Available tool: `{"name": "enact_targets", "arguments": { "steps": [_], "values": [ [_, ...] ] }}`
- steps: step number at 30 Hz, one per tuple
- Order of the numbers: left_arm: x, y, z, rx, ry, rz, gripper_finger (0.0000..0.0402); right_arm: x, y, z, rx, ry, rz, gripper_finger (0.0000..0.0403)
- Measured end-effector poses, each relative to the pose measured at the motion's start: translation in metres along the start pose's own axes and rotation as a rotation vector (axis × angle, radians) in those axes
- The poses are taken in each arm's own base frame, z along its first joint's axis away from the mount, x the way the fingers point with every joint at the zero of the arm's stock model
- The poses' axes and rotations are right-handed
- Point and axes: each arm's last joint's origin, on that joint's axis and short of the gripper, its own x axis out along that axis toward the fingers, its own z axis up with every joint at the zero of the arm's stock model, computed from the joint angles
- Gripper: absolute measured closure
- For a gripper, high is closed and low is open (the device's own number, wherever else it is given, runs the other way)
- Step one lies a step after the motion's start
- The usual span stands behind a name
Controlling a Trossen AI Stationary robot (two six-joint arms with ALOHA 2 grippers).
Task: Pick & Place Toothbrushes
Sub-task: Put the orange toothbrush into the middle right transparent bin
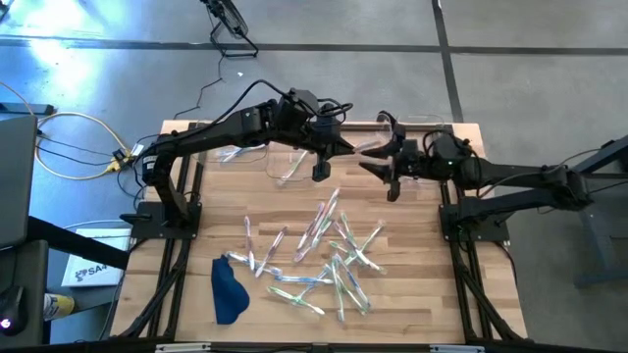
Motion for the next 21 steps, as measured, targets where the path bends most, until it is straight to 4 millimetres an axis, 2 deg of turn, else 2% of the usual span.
{"name": "enact_targets", "arguments": {
  "steps": [5, 10, 16, 21],
  "values": [
    [0.0, -0.0004, -0.0017, -0.003, 0.017, -0.004, 0.0398, 0.0093, -0.0023, -0.0021, -0.001, -0.028, -0.073, 0.0225],
    [-0.0001, -0.0011, -0.0053, -0.01, 0.054, -0.011, 0.0398, 0.009, -0.0024, 0.0016, -0.003, -0.064, -0.072, 0.0211],
    [-0.0001, -0.0011, -0.005, -0.01, 0.051, -0.01, 0.0398, 0.0086, -0.0017, 0.0044, -0.004, -0.093, -0.052, 0.022],
    [-0.0001, -0.001, -0.005, -0.01, 0.051, -0.01, 0.0398, 0.0086, -0.0016, 0.0044, -0.004, -0.093, -0.048, 0.0259]
  ]
}}
